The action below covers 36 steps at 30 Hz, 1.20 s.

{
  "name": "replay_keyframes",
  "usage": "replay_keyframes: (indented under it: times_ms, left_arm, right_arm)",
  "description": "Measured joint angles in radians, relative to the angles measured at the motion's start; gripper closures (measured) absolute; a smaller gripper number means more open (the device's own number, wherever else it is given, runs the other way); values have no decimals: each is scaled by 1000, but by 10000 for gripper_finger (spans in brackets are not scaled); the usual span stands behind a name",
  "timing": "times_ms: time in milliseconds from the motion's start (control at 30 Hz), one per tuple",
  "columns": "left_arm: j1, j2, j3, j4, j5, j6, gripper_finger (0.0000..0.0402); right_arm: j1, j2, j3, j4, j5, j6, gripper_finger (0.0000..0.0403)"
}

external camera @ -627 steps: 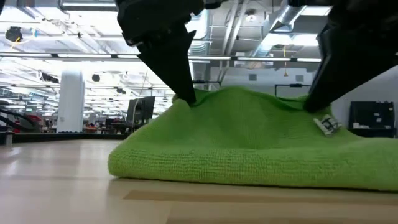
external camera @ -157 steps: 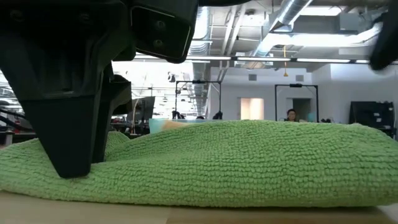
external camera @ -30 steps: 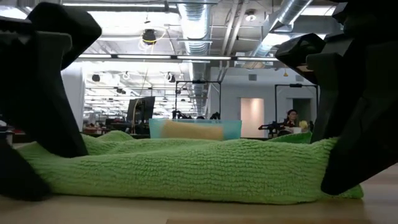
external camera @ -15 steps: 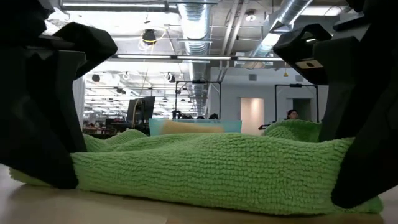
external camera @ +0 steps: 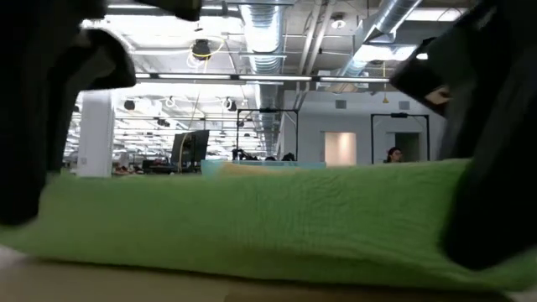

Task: Roll microfiber towels into tight, uniform cylinder then place into a basket
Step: Roll the green microfiber towel

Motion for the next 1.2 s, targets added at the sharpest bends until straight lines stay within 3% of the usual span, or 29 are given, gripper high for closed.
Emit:
replay_keyframes:
  times_ms: [233,600,833,1000,1200]
  left_arm:
    - [75,0,101,-121,168,19,399]
    - [256,-2,110,-165,462,107,399]
    - [367,-3,109,-166,492,128,399]
    - [425,-4,109,-163,574,131,397]
    - [462,-5,109,-158,554,118,395]
  right_arm:
    - [22,0,5,49,5,77,366]
    - [28,-3,6,117,7,10,367]
    - [14,-4,-12,107,2,15,368]
    - [11,-5,-12,149,-8,-17,368]
    - [-13,-5,-12,192,-8,-17,369]
